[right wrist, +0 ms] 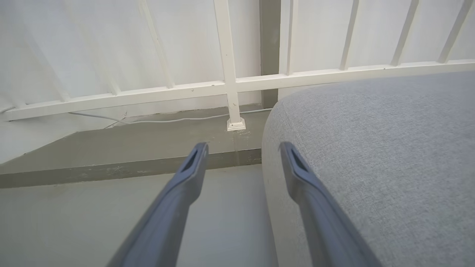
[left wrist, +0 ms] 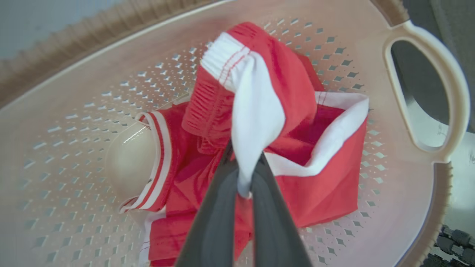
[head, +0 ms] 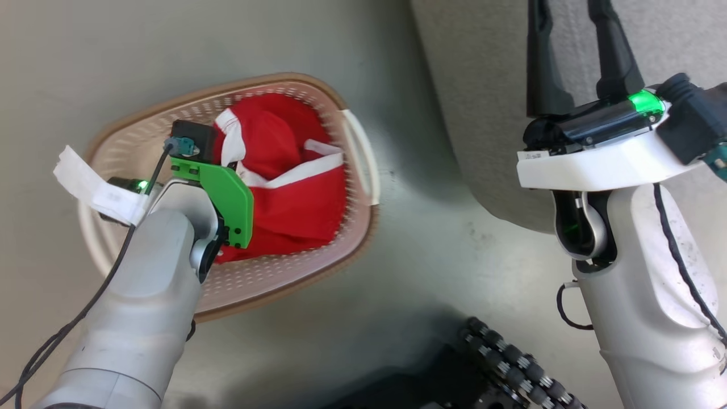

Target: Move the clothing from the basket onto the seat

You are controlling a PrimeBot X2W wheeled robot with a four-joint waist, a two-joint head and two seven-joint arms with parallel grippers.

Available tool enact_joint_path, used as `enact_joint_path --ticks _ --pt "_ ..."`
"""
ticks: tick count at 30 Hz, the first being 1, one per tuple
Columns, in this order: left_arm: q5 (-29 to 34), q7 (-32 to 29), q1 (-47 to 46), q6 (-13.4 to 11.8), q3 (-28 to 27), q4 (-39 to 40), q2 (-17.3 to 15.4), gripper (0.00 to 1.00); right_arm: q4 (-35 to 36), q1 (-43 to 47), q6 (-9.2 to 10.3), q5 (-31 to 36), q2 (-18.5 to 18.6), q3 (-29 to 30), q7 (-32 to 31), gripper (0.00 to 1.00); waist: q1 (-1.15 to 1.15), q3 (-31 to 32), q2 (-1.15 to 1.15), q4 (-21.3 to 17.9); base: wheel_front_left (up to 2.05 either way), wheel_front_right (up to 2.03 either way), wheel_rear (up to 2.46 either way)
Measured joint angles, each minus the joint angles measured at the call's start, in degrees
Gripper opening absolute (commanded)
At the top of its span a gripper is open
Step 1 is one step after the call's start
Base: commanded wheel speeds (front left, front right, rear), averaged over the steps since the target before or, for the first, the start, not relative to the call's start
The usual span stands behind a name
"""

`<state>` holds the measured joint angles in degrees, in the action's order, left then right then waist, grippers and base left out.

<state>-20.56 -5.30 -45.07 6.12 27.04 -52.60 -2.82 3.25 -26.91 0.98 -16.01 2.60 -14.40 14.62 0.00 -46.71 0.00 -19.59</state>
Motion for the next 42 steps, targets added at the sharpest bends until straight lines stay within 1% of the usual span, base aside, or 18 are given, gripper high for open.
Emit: enact_joint_path --ticks 6,8,11,13,16,26,28,30,34,42 --pt "-0.8 4.0 0.0 0.7 1.3 1.1 0.0 0.00 -2.2 0.0 -1.14 1.9 0.1 1.0 0.0 1.00 0.00 2.8 0.00 3.8 0.00 0.00 0.00" --pt "-0.9 5.1 0.0 0.8 2.4 1.4 0.1 0.00 -3.0 0.0 -1.60 2.4 0.8 1.4 0.0 1.00 0.00 4.0 0.00 5.1 0.00 0.00 0.00" --pt "-1.1 6.8 0.1 1.0 3.2 2.2 0.4 0.00 -4.1 0.0 -1.66 3.0 1.8 2.6 0.0 1.00 0.00 5.9 0.00 7.1 0.00 0.00 0.00" --pt "-1.3 7.5 0.1 1.0 3.4 2.6 0.5 0.00 -4.4 0.0 -1.66 3.1 2.1 3.0 0.0 1.00 0.00 6.6 0.00 7.7 0.00 0.00 0.00" --pt "-3.0 9.4 0.3 1.0 4.1 3.6 0.6 0.00 -5.7 0.6 -2.08 3.5 3.0 3.5 0.0 1.00 0.00 8.7 0.00 9.7 0.00 0.00 0.00" --pt "-5.3 15.2 2.8 1.0 5.6 7.9 0.8 0.00 -9.8 5.9 -2.47 3.6 3.3 5.1 0.0 1.00 0.00 16.6 0.00 15.5 0.00 0.00 0.00" --pt "-6.5 16.1 3.5 1.0 6.5 9.1 0.9 0.00 -10.6 7.1 -2.49 3.5 3.3 5.2 0.0 1.00 0.00 18.3 0.00 16.5 0.00 0.00 0.00" --pt "-6.8 17.0 4.2 1.0 6.9 10.2 0.9 0.00 -11.4 8.5 -2.86 3.5 3.2 5.2 0.0 1.00 -0.01 19.9 0.00 17.4 0.00 0.00 0.00" --pt "-7.3 17.9 4.9 1.0 7.1 12.3 0.9 0.00 -12.6 11.0 -2.99 3.5 2.9 5.2 0.0 1.00 -0.01 23.3 0.00 18.8 0.00 0.00 0.00" --pt "-7.5 18.5 7.7 1.2 8.1 16.4 0.9 0.00 -14.6 15.0 -3.50 3.4 2.6 4.9 0.0 1.00 -0.01 30.2 0.00 20.7 0.00 0.00 0.00"
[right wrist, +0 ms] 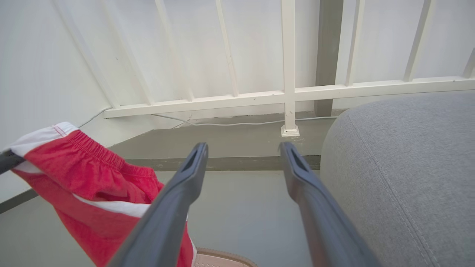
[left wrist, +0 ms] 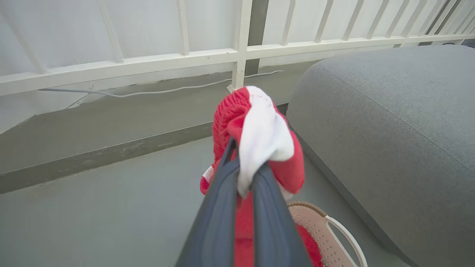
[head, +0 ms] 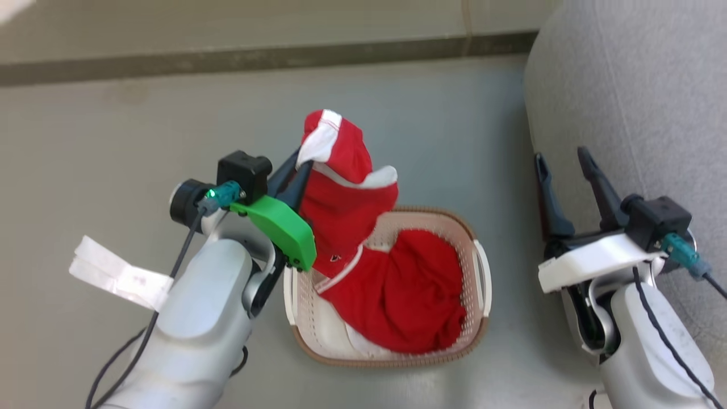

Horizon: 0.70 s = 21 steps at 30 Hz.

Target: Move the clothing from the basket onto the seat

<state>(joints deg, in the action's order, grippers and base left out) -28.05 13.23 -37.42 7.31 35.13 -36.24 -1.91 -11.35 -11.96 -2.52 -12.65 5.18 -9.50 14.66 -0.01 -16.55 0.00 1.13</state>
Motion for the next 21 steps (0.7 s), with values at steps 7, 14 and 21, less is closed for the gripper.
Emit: enact_joint_path --ticks 7,14,21 --pt "-0.3 0.0 2.7 0.0 1.5 3.2 0.0 0.00 -0.7 3.3 -0.49 0.0 -0.3 -0.6 0.0 1.00 0.00 5.8 0.00 0.8 0.00 0.00 0.00" --pt "-2.4 -0.2 6.3 0.0 3.3 5.5 -0.2 0.00 -1.1 7.2 -1.20 -0.1 -1.0 -2.5 0.0 1.00 0.00 11.1 0.00 1.4 0.00 0.00 0.00" --pt "-2.6 -2.7 9.7 0.0 4.4 9.2 -1.3 0.00 -1.0 12.2 -2.32 -0.6 -1.5 -6.5 0.0 1.00 0.00 16.1 0.00 1.7 0.00 0.00 0.00"
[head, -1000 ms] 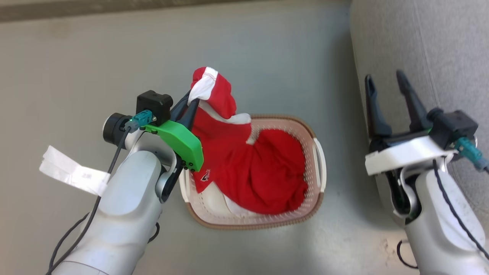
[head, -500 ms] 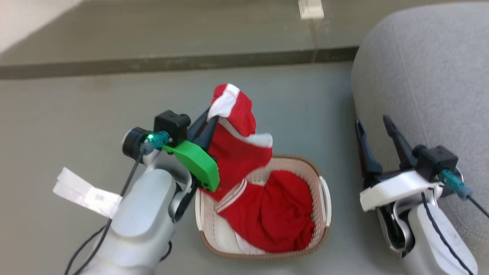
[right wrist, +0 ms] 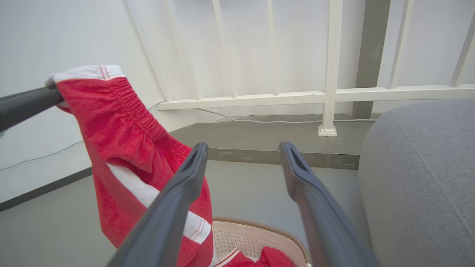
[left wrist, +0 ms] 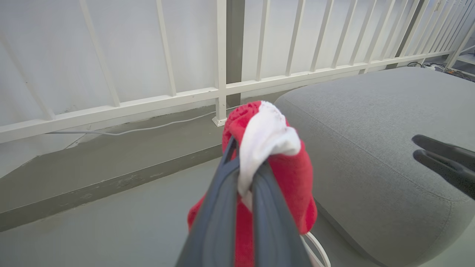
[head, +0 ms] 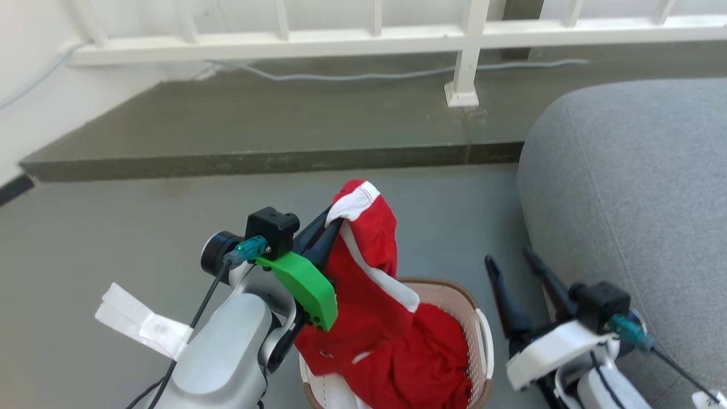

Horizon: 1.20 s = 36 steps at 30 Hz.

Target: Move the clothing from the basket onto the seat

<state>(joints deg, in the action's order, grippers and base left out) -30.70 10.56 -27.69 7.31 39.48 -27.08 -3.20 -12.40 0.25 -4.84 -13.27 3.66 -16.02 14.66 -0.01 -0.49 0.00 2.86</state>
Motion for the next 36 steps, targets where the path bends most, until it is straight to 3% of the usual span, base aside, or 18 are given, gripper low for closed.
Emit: enact_joint_path --ticks 18,32,33,34,35,36 --pt "-0.3 -5.1 2.3 0.0 3.2 9.6 -1.1 0.00 1.0 1.7 -1.69 -1.4 -0.3 -10.7 0.0 1.00 0.00 2.1 0.00 1.3 0.00 0.00 0.00" --pt "-0.4 -8.1 3.7 0.0 5.3 15.3 -1.0 0.00 -4.1 -4.0 -2.21 -2.1 -0.3 -18.3 -0.4 1.00 0.00 1.8 0.00 4.5 0.00 0.00 0.00" --pt "-0.4 -8.6 4.0 -0.1 5.3 16.0 -1.1 0.00 -5.1 -5.3 -2.21 -2.6 -0.3 -19.0 -0.4 0.74 0.00 1.7 0.00 4.6 0.00 0.00 0.00" --pt "-0.4 -8.8 4.1 -0.1 5.5 16.4 -1.0 0.00 -5.4 -5.8 -2.21 -3.1 -0.4 -19.1 -0.4 0.21 0.00 1.7 0.00 4.7 0.00 0.00 0.00" --pt "-0.4 -9.1 4.2 -0.1 5.7 16.6 -1.0 0.00 -5.4 -6.0 -2.21 -3.8 -0.3 -19.1 -0.4 0.00 0.00 1.6 0.00 4.9 0.00 0.00 0.00" --pt "-0.4 -9.1 4.2 -0.1 5.9 16.8 -1.0 0.00 -5.8 -6.2 -2.21 -4.6 -0.3 -19.3 -0.4 0.00 0.00 1.6 0.00 5.0 0.00 0.00 0.00"
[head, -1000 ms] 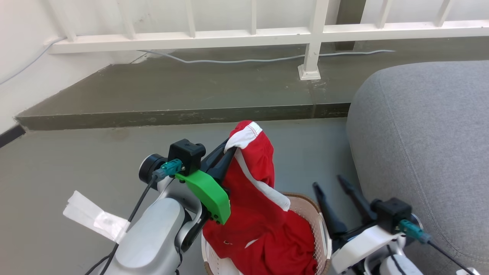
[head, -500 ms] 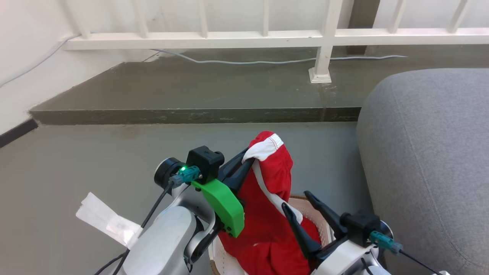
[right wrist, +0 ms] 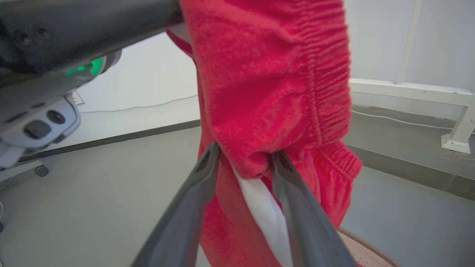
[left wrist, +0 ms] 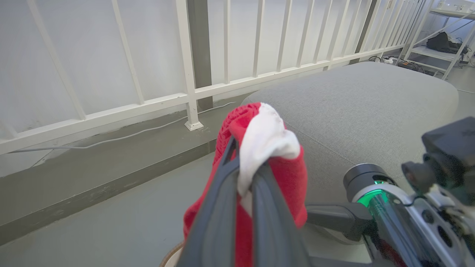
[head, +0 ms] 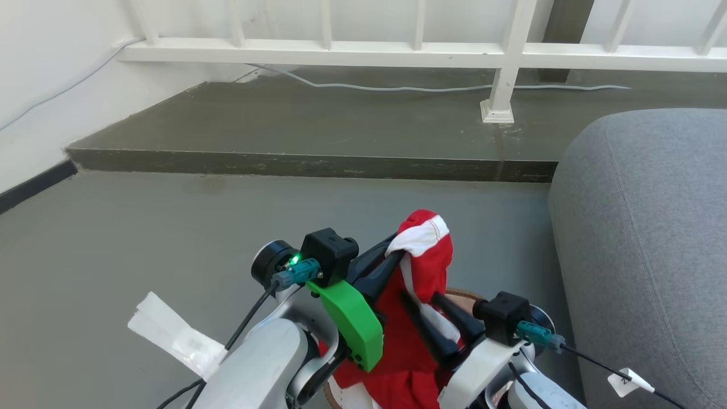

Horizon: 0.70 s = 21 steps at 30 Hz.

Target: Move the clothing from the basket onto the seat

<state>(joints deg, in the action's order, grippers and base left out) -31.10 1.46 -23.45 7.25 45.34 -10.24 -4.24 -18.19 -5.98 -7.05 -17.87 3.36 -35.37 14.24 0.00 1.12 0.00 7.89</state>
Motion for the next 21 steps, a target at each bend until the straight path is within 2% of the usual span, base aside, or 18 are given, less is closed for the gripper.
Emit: enact_joint_path --ticks 12,13,14,15,16,21 --pt "0.0 -2.4 0.7 -0.3 0.7 2.7 -1.0 0.00 -2.1 -2.3 0.00 -3.4 0.0 -1.0 0.0 0.00 0.00 -0.3 0.00 0.3 0.00 0.00 0.00" --pt "0.0 -2.5 0.9 -0.3 0.8 2.9 -1.1 0.09 -2.2 -2.5 0.00 -3.5 0.1 -1.0 0.0 0.00 0.00 -0.4 0.00 0.2 0.00 0.00 0.00" --pt "0.0 -2.5 1.1 -0.5 0.8 3.3 -1.4 0.35 -2.4 -3.0 0.00 -3.7 0.1 -1.1 0.0 0.00 0.00 -0.4 0.00 0.1 0.00 0.00 0.00" --pt "0.0 -2.8 1.3 -0.7 0.8 3.5 -1.8 0.75 -2.4 -3.5 0.00 -4.0 0.1 -1.2 0.0 0.00 0.00 -0.5 0.00 -0.1 0.00 0.00 0.00" --pt "0.2 -3.0 1.3 -0.7 1.0 3.6 -2.1 1.00 -2.5 -3.9 0.00 -4.1 0.1 -1.1 0.0 0.00 0.00 -0.5 0.00 -0.2 0.00 0.00 0.00" --pt "0.5 -3.0 1.4 -0.7 1.1 5.0 -2.6 1.00 -3.6 -4.5 0.00 -4.4 0.1 0.4 0.0 0.00 0.00 -0.7 0.00 -0.5 0.00 0.00 0.00"
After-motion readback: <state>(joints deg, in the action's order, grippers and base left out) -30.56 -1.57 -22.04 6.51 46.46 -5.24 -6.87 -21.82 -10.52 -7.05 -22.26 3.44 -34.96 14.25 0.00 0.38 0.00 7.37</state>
